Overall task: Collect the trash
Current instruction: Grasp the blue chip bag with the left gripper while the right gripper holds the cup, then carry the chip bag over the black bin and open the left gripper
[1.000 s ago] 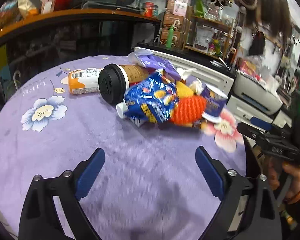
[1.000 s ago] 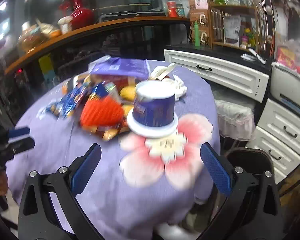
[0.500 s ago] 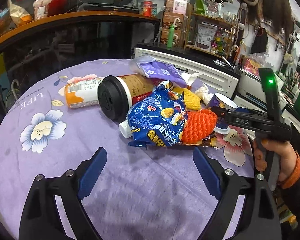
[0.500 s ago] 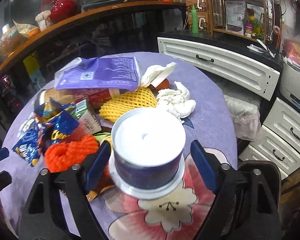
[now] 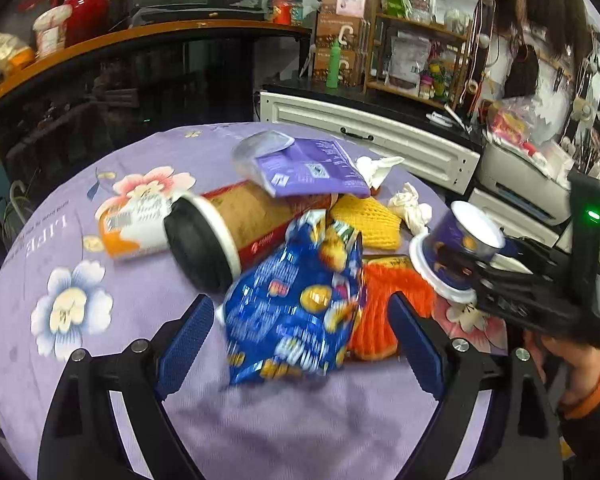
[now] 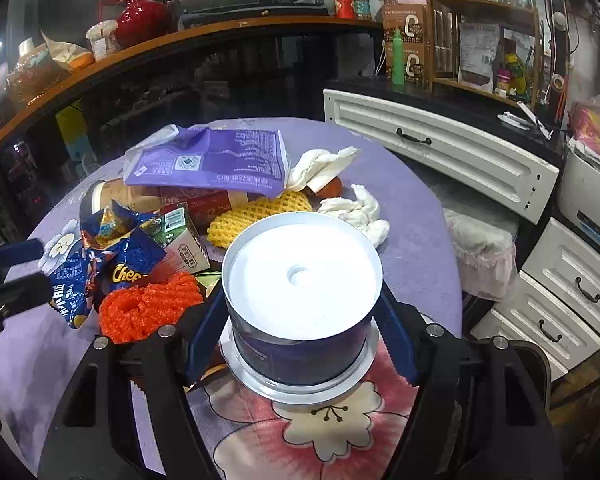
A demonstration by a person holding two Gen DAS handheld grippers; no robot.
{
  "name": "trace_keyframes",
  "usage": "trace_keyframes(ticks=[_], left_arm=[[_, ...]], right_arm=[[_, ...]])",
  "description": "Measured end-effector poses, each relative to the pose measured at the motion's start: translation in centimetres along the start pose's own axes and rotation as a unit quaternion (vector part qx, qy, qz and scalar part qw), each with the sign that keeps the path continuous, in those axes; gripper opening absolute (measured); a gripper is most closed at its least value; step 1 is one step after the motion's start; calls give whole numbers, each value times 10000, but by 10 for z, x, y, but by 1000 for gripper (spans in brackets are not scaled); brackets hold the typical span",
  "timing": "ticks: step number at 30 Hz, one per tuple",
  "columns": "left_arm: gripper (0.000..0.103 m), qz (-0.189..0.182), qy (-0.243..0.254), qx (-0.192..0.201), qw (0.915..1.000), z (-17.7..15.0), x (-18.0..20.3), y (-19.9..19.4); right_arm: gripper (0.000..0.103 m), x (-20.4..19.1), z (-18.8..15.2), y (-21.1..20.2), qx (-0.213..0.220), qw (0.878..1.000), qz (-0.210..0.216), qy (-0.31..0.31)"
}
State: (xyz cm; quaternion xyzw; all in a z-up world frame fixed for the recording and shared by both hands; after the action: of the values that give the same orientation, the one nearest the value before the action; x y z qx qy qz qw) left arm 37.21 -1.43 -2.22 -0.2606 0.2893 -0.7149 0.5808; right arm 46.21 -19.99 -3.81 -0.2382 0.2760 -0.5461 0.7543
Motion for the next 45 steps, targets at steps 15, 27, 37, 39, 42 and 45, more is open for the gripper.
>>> trace_keyframes(ticks=[15,27,37,39,42,45], left_arm=[[57,176,639,-843,9942,30,16,52],[37,120,252,65,9996,7,-2,-4],[28,-16,217,713,9972,-18,6,-57],[27,-74,219,798,9965,-20,10,-62],[27,-235,288,905,9952,-23,26,-69],[27,-493,443,959,9932,-22,56,-69]], right_arm=[[70,7,-25,-54,331,9988,-77,-365],[70,9,-40,-67,462,9986,44,-235],[70,19,-55,-83,612,9979,216,-7],[70,22,-58,-85,623,9979,182,-22],[70,32,-64,-92,656,9978,123,-18],[70,48,-69,-101,697,9976,9,45]])
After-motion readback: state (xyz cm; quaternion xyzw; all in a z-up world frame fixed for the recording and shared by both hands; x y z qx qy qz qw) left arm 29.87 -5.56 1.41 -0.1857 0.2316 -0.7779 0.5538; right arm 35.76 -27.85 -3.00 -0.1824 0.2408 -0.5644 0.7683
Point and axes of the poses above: each gripper's, at about its wrist camera, not at the fingertips, and y roughly the way its jaws point, x to its right, z to its top, the point moved 2 cm from there along y, roughly the way its jaws point, and after that the axes turned 2 degrees about -x, right-handed, at the moved point
